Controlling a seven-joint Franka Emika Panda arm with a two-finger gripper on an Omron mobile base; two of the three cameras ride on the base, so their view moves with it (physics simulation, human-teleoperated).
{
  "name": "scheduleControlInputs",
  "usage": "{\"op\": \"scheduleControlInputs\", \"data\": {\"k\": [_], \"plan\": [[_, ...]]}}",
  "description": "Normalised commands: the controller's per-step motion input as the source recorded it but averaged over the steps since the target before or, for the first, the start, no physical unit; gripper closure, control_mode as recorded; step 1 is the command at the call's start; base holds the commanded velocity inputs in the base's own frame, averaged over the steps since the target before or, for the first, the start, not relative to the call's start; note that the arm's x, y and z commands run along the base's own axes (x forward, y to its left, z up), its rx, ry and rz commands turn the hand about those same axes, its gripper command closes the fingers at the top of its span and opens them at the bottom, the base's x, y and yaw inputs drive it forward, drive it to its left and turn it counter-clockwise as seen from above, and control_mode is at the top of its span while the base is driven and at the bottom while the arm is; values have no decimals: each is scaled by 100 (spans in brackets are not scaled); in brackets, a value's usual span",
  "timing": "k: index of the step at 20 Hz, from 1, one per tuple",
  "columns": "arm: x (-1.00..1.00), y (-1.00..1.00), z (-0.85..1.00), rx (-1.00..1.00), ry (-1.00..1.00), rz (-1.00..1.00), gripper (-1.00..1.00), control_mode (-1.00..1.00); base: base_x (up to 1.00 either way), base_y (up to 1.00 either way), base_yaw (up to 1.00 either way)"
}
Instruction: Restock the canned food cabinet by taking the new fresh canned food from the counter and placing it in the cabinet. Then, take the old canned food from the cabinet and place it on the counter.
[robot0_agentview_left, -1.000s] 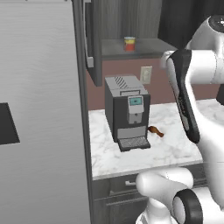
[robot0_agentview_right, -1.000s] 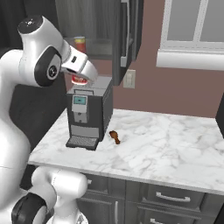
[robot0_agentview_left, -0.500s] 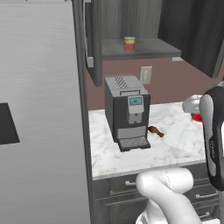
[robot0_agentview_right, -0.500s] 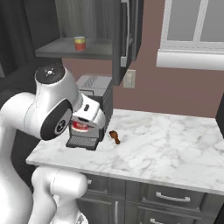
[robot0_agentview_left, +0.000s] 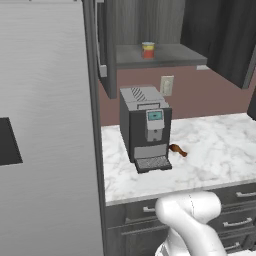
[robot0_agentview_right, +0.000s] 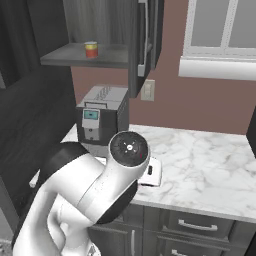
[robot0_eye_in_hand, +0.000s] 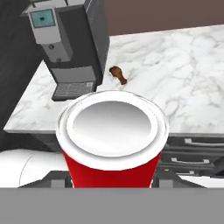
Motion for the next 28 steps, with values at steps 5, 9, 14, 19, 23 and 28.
{"op": "scheduleControlInputs", "data": {"k": [5,9,14,19,23,28], "plan": [[60,-91,0,1,0,27,100,-100,0,0,0],[95,-31,-7,0,0,9,100,-100,0,0,0],[68,-4,-49,0,0,2,100,-100,0,0,0],[46,-9,-88,0,0,2,100,-100,0,0,0],[32,-14,-70,0,-4,3,100,-100,0,0,0],[63,-7,-48,0,0,0,100,-100,0,0,0]]}}
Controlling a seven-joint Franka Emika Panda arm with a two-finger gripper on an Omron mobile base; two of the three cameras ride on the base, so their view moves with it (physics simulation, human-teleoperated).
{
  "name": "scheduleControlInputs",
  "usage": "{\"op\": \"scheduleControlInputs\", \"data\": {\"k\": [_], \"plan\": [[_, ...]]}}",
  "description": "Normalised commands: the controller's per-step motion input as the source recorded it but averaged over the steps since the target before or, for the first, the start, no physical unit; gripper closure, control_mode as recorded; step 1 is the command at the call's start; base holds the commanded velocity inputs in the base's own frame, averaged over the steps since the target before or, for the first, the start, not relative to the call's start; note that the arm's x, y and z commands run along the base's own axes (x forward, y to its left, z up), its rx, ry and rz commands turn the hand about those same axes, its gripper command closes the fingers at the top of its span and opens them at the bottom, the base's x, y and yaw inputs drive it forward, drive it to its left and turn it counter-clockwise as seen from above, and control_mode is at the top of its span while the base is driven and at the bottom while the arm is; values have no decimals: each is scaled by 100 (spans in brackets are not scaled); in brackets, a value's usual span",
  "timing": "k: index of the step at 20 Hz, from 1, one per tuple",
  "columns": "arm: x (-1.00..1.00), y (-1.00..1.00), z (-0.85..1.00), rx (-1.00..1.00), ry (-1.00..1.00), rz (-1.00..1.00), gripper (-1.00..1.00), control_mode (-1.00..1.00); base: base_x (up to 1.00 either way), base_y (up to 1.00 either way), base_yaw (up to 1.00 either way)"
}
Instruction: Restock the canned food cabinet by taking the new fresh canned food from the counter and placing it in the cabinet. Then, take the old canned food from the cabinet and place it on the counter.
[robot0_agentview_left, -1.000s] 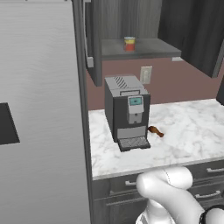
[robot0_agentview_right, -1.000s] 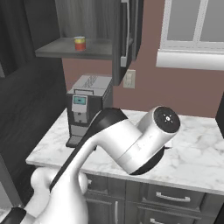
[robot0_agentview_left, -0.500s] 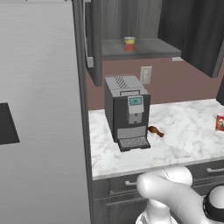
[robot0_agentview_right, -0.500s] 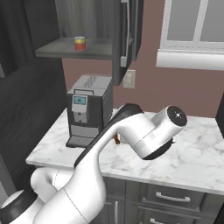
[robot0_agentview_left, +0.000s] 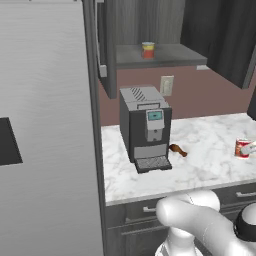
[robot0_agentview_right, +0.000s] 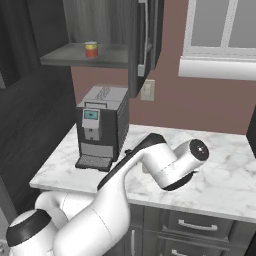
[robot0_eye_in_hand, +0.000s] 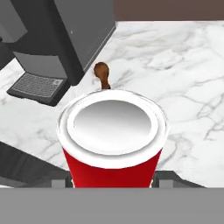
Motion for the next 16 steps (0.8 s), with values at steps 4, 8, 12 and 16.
{"op": "scheduleControlInputs", "data": {"k": [4,8,12,16], "plan": [[74,-4,-31,-3,0,0,100,-100,0,0,0],[71,-4,-37,-4,0,0,100,-100,0,0,0],[62,-8,-45,-4,0,2,100,-100,0,0,0],[51,-1,-61,-8,0,3,100,-100,0,0,0]]}}
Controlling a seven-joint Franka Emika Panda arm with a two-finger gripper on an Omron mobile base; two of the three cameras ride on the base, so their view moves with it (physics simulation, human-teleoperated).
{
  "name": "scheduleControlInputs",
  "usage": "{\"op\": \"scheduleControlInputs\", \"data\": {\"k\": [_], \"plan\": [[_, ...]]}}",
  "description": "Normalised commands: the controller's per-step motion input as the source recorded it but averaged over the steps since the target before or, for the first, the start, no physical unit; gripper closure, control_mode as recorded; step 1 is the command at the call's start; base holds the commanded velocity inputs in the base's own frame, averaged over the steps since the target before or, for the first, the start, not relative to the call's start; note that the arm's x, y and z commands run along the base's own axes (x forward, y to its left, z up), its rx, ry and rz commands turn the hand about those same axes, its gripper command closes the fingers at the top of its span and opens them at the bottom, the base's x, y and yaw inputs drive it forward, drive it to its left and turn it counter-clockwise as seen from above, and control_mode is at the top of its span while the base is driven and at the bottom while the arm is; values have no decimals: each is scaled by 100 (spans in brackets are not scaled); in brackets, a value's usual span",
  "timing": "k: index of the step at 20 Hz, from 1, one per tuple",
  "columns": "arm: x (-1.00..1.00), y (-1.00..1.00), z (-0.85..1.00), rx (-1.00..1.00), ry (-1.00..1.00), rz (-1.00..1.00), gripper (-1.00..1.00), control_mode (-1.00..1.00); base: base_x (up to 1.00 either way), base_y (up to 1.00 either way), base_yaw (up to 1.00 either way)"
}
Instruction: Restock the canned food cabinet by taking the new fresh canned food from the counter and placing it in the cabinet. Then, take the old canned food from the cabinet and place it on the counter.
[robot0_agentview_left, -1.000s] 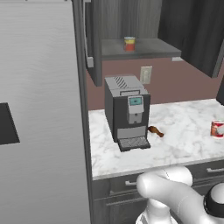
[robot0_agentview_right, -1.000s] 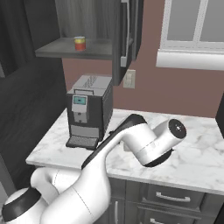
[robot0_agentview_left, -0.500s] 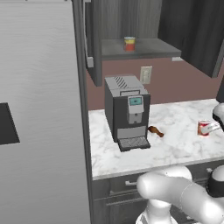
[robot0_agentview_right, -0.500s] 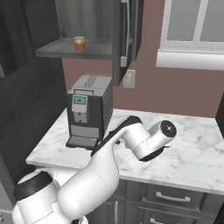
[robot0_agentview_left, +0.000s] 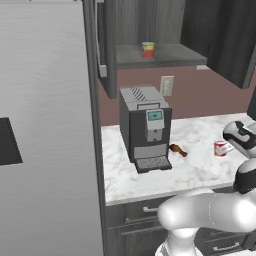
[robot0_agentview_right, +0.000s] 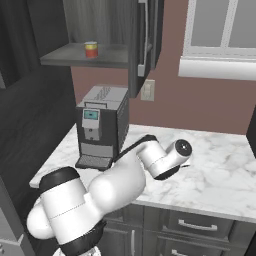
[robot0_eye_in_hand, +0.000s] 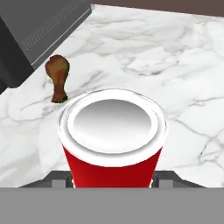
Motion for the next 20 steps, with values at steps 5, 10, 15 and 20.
{"op": "scheduleControlInputs", "data": {"k": [5,10,15,20], "plan": [[31,-4,-41,-6,0,3,-100,-100,0,0,0],[3,0,-1,0,0,0,-100,-100,0,0,0],[0,0,6,0,0,0,-100,-100,0,0,0],[-19,1,49,0,0,0,-100,-100,0,0,0]]}}
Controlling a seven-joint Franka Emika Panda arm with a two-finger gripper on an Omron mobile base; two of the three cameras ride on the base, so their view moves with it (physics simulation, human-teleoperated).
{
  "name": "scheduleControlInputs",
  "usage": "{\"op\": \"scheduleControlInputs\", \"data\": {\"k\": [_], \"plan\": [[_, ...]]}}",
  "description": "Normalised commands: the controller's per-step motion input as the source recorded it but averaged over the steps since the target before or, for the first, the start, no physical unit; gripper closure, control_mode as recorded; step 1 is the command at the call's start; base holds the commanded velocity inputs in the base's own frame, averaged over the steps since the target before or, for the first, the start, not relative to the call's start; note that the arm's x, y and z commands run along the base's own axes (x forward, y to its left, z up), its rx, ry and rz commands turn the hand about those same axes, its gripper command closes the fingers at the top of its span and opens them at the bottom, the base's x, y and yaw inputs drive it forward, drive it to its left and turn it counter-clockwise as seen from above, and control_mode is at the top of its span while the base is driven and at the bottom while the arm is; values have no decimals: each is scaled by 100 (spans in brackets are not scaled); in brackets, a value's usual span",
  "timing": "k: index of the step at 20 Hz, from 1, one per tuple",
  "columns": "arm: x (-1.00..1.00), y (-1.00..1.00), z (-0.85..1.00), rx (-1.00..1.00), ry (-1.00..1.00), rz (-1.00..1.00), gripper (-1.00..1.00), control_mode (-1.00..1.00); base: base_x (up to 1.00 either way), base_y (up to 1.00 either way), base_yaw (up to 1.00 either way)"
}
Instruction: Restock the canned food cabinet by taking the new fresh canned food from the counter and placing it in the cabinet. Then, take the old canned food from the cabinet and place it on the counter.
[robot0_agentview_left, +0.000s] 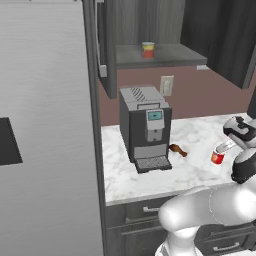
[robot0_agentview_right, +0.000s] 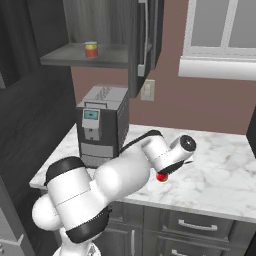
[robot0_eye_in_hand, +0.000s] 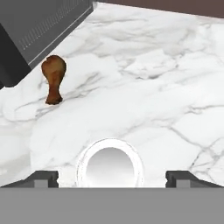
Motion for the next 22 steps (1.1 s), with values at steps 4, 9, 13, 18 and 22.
{"op": "scheduleControlInputs", "data": {"k": [4,9,13,18,22], "plan": [[-86,21,74,0,-2,0,-100,-100,0,0,0],[-100,30,75,-1,-11,0,-100,-100,0,0,0],[-100,56,77,-10,-15,0,-100,-100,0,0,0],[-100,97,81,-23,-16,0,-100,-100,0,0,0],[-97,100,89,-33,-19,0,-100,-100,0,0,0]]}}
